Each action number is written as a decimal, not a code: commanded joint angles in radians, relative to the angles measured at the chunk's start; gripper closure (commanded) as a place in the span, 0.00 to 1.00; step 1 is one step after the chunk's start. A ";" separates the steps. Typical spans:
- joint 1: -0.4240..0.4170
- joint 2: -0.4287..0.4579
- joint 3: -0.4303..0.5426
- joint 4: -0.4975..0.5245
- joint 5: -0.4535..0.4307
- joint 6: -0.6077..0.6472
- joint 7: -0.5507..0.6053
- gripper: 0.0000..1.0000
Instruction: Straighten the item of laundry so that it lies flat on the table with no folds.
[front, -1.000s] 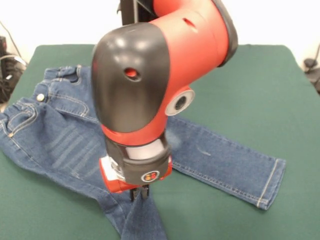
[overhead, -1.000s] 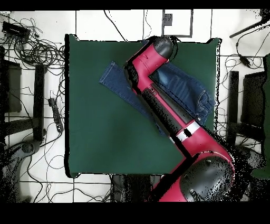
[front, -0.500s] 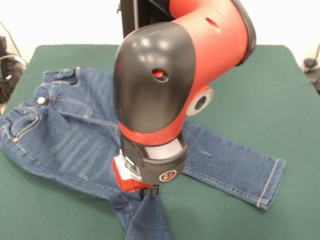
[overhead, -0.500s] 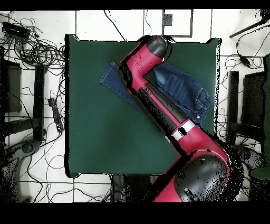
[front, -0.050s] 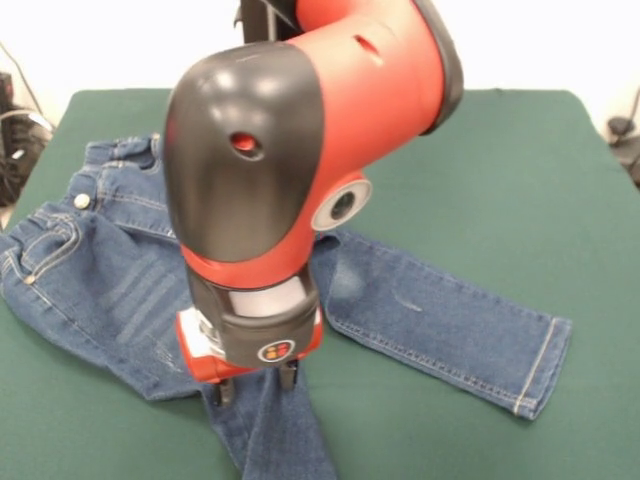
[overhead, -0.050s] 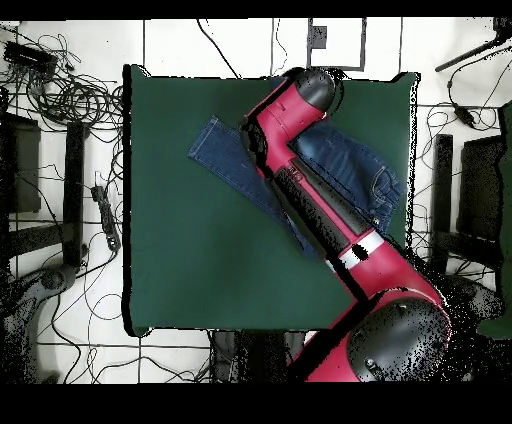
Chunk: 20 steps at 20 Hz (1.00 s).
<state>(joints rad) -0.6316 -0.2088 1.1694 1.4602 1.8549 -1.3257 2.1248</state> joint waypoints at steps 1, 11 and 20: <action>0.015 0.041 -0.053 0.030 0.018 0.046 -0.234 0.00; 0.020 -0.014 -0.027 0.048 0.098 -0.048 -0.204 0.00; 0.015 -0.017 -0.060 0.029 0.038 -0.037 -0.275 0.00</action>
<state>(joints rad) -0.6391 -0.2148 1.1694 1.4605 1.8608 -1.3259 2.1248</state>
